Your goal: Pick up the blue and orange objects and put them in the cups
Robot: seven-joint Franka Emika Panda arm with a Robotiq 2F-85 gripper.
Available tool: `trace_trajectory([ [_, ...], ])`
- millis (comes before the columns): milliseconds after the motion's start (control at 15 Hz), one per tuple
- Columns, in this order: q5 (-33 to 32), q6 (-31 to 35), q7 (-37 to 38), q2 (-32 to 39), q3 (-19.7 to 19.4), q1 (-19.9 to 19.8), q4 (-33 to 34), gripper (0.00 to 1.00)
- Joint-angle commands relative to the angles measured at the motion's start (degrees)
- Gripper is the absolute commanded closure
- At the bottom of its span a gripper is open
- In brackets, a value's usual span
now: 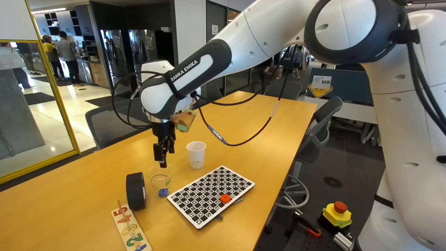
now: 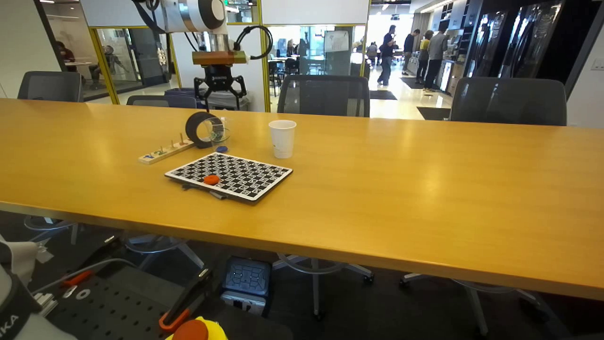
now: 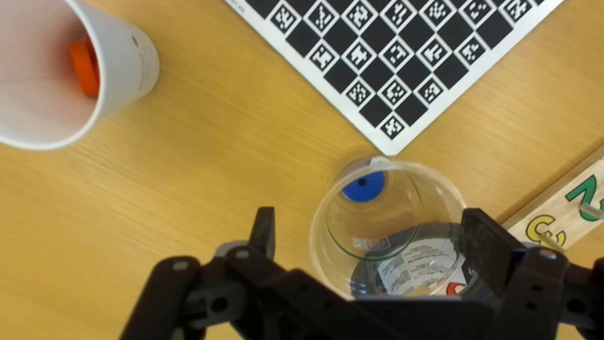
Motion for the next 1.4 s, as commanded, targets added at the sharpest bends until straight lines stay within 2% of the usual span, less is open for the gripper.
trace_trajectory([
  [0,0.51,4.66,2.40,-10.12,-0.18,-1.02,-14.17,0.00],
  [267,0.33,8.56,7.78,-15.60,-1.26,-1.24,-24.31,0.00],
  [600,-0.64,14.84,17.55,-17.79,-3.29,-1.15,-32.62,0.00],
  [1000,-0.52,20.85,25.29,-17.61,-5.58,-1.54,-38.60,0.00],
  [1333,0.24,23.66,27.70,-17.15,-6.55,-1.84,-41.51,0.00],
])
